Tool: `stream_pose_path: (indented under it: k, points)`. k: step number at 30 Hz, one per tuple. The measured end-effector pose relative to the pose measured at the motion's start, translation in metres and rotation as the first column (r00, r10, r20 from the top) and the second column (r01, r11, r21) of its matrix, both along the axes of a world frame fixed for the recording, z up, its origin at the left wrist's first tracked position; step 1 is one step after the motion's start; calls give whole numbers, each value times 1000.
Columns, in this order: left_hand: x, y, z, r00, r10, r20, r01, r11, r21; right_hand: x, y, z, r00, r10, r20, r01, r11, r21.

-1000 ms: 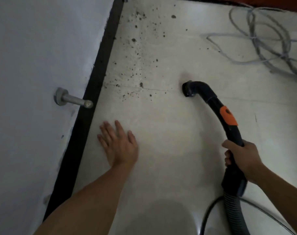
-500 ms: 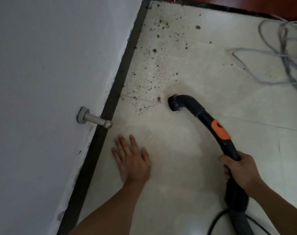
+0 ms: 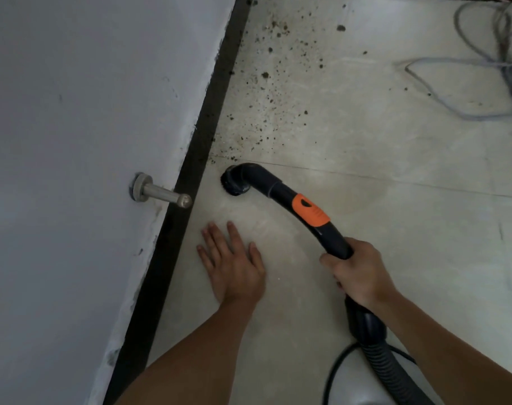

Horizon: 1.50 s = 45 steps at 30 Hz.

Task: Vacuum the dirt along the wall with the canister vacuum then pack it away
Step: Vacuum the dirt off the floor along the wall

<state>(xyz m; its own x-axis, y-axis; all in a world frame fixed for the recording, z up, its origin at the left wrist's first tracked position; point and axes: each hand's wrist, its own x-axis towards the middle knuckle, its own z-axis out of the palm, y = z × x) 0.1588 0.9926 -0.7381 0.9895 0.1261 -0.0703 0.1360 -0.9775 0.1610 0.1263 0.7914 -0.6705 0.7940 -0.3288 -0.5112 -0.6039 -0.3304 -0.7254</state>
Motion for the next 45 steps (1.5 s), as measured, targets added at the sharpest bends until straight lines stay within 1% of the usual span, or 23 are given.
stream_pose_path:
  k: [2, 3, 8, 12, 14, 16, 18, 20, 26, 28, 31, 33, 40, 45]
  points:
    - [0, 0, 0, 1000, 2, 5, -2, 1000, -4, -3, 4, -3, 1000, 4, -6, -4, 1000, -8]
    - [0, 0, 1, 1000, 0, 9, 0, 1000, -4, -1, 1, -3, 1000, -21, -2, 21, 1000, -10]
    - [1, 0, -3, 1000, 2, 7, -2, 1000, 10, 37, -57, 7, 965, -256, 66, 260, 962, -79]
    - [0, 0, -5, 1000, 5, 4, -5, 1000, 18, 69, -92, 14, 926, -362, 108, 373, 921, -112]
    - [1, 0, -5, 1000, 6, 4, -6, 1000, 18, 77, -83, 14, 931, -354, 91, 362, 927, -93]
    - [1, -1, -5, 1000, 7, 3, -7, 1000, 16, 78, -62, 12, 949, -305, 76, 310, 948, -69]
    - [1, -1, -5, 1000, 4, 10, -4, 1000, 10, 74, -38, 8, 974, -218, 68, 222, 973, -55]
    - [1, -1, -5, 1000, 4, 18, -4, 1000, 7, 67, -16, 5, 989, -140, 54, 144, 986, -80]
    - [0, 0, -2, 1000, 9, 10, -9, 1000, 8, 51, 29, 2, 996, 68, 50, -63, 992, -106]
    - [0, 0, -1, 1000, 11, 4, -11, 1000, 4, 55, 29, 1, 997, 66, 50, -60, 991, -116]
    - [1, -1, -2, 1000, 8, 16, -8, 1000, 3, 70, 19, 2, 998, -21, 63, 27, 995, -100]
    - [1, -1, -4, 1000, 4, 20, -4, 1000, 6, 83, 13, 5, 996, -45, 74, 52, 995, -89]
    - [1, 0, -7, 1000, 6, 21, -6, 1000, -1, 121, 31, 12, 996, -11, 93, 14, 999, -34]
    - [0, 0, -6, 1000, 4, 0, -4, 1000, -6, 110, 41, 12, 998, 16, 60, -15, 1000, -17]
